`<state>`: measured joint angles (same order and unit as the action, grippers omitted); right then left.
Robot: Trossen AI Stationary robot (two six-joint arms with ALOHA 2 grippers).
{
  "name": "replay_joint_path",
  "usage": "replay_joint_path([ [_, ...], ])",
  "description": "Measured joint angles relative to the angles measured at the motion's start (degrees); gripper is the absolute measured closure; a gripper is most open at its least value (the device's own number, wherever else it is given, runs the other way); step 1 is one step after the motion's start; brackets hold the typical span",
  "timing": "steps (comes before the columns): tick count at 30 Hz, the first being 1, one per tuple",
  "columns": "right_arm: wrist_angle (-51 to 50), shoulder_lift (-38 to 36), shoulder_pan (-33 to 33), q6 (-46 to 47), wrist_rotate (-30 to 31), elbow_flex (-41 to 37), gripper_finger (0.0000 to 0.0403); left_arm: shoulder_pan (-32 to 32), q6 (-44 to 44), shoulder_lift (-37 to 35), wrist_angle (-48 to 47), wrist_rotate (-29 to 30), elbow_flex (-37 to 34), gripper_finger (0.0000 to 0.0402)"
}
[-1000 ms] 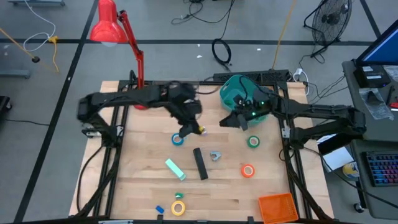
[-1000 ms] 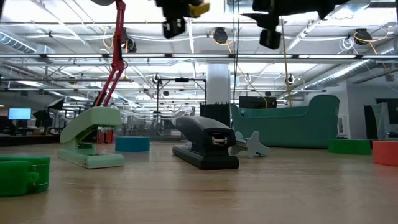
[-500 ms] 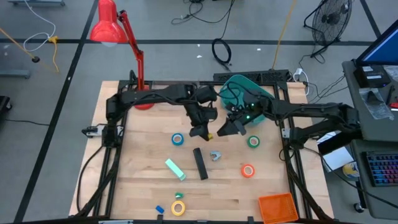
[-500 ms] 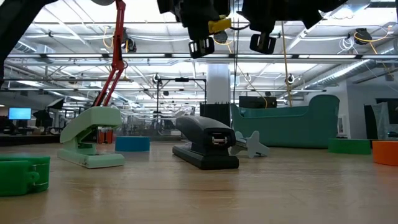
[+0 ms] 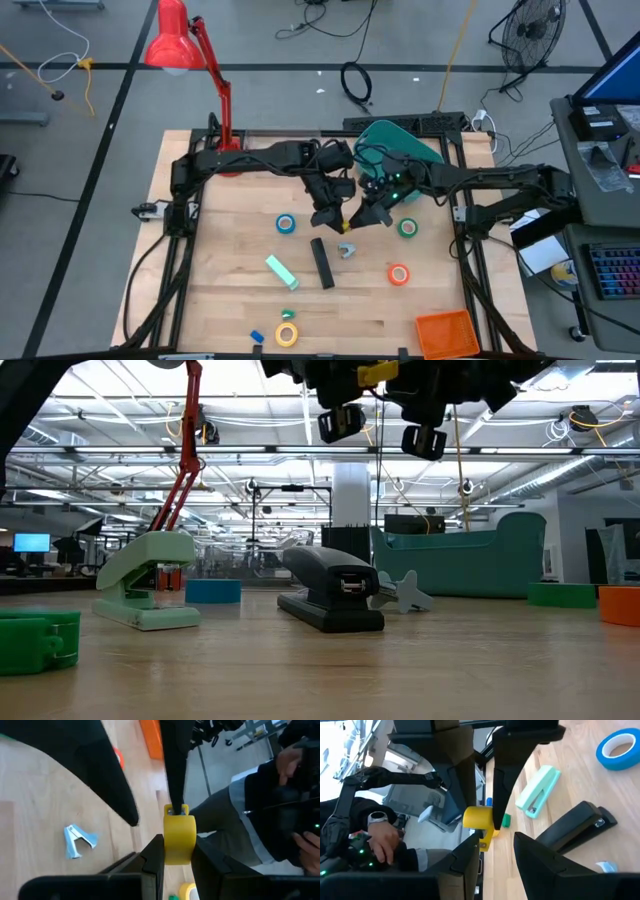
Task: Pick and place Stapler, Stapler remover, tape
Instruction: Put the yellow stapler into the green bin
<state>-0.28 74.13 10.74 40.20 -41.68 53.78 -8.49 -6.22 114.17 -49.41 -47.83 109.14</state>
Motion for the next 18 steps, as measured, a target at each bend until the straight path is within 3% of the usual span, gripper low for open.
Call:
replay_joint_path([
  [18,2.80,-0.58,-2.24,0.50,1.20,-0.04,0.0278,2.15,-1.00,-0.11,0.06,2.45,0.00,0.0330],
])
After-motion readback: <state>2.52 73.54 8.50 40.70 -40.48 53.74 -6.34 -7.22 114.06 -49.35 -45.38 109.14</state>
